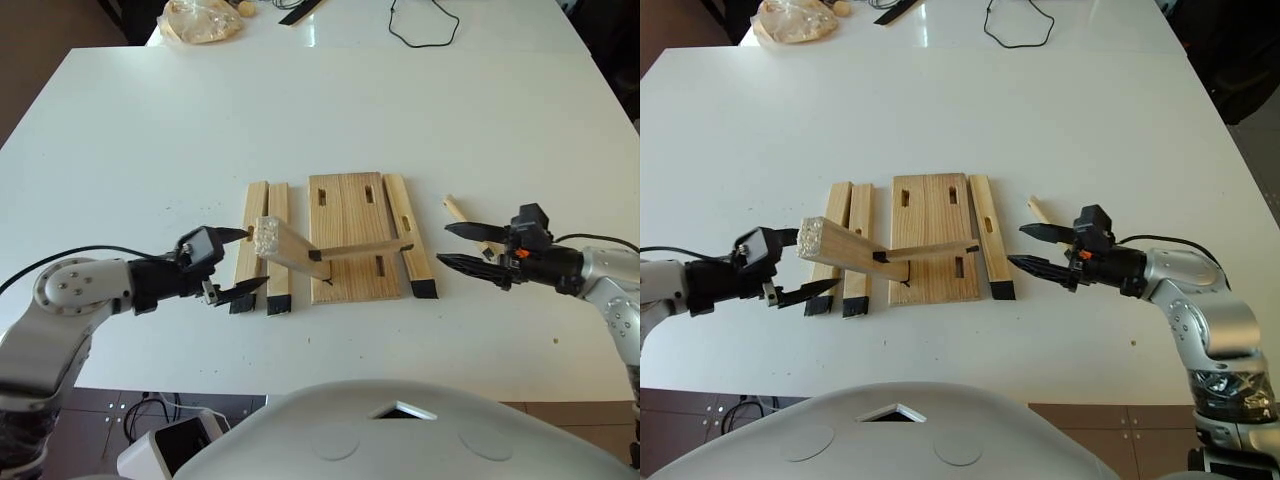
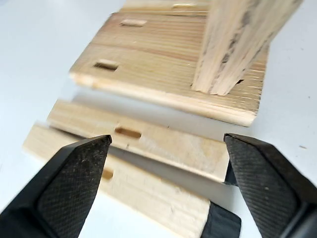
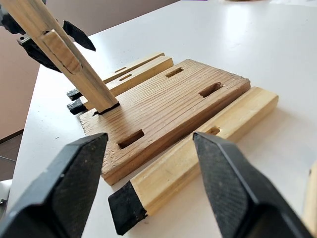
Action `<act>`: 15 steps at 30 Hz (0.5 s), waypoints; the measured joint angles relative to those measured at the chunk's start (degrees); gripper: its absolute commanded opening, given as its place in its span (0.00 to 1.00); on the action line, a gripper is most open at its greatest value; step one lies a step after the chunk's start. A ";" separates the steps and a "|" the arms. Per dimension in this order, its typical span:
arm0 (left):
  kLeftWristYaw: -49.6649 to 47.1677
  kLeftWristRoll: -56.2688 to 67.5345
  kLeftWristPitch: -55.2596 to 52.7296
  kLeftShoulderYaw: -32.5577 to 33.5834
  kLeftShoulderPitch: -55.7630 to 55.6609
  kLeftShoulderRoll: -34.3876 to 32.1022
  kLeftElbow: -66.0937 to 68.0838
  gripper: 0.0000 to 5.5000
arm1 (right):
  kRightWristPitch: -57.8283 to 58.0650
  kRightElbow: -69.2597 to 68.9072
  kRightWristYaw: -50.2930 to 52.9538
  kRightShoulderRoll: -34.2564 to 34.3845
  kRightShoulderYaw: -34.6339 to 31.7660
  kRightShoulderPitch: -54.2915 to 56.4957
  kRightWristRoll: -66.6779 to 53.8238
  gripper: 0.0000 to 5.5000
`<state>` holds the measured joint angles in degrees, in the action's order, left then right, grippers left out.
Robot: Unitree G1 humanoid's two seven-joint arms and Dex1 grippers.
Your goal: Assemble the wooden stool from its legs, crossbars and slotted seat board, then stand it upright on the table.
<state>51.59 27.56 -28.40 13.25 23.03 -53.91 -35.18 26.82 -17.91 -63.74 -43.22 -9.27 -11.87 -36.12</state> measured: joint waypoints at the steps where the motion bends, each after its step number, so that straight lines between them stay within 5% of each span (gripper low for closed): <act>1: -1.41 -0.10 -2.03 0.69 1.37 0.32 -1.59 0.77 | -0.03 -0.82 0.46 0.00 -1.30 -1.37 -0.04 0.58; 15: -11.63 -8.40 -13.44 -3.27 2.81 1.08 -3.58 0.77 | -4.56 1.73 8.14 1.27 -4.05 -5.49 7.27 0.58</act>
<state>39.96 19.16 -41.84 9.98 25.84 -52.83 -38.76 22.26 -16.18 -55.60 -41.95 -13.31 -17.36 -28.85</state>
